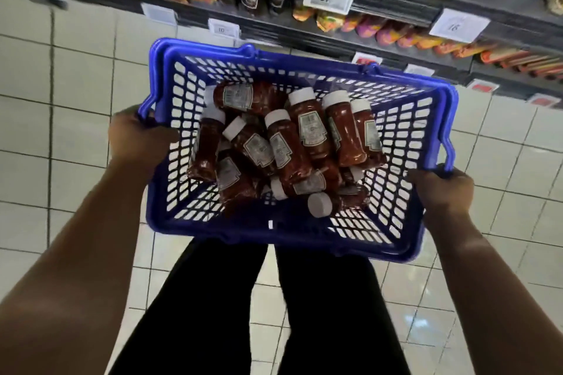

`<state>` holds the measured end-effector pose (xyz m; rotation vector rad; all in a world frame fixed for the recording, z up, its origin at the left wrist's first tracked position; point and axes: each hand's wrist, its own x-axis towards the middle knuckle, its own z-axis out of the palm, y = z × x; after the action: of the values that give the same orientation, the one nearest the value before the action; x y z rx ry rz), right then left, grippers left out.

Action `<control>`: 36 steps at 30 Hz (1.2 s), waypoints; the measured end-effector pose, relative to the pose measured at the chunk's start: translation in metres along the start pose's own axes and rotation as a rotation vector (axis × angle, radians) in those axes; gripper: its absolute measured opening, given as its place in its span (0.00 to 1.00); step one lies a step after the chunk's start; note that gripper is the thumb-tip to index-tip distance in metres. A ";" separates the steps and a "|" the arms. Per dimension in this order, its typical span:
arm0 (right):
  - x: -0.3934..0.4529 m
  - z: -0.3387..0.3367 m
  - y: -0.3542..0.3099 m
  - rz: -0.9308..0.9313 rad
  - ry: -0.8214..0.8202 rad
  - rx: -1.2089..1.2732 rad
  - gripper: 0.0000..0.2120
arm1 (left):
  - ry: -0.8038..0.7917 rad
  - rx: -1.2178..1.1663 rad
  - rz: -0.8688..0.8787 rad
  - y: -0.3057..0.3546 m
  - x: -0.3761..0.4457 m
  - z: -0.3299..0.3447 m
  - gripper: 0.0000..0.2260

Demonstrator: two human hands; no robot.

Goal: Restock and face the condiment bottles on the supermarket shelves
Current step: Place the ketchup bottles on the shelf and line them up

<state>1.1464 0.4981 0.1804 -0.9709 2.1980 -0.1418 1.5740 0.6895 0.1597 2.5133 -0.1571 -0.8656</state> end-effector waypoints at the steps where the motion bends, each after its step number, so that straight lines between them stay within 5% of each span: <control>1: 0.010 0.000 0.000 0.014 -0.003 0.006 0.16 | -0.010 -0.010 -0.003 0.004 0.003 0.010 0.12; 22: 0.289 0.074 0.086 0.044 -0.041 -0.102 0.14 | 0.001 0.045 -0.083 -0.040 0.047 0.307 0.15; 32: 0.306 0.054 0.111 0.007 -0.099 -0.176 0.16 | -0.051 0.154 -0.136 -0.013 0.023 0.319 0.16; 36: 0.296 0.048 0.091 -0.063 -0.081 -0.221 0.24 | 0.096 0.131 -0.169 0.009 -0.009 0.319 0.22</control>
<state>0.9870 0.3696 -0.0570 -1.1475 2.1408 0.1125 1.3737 0.5572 -0.0505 2.7157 0.0317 -0.8209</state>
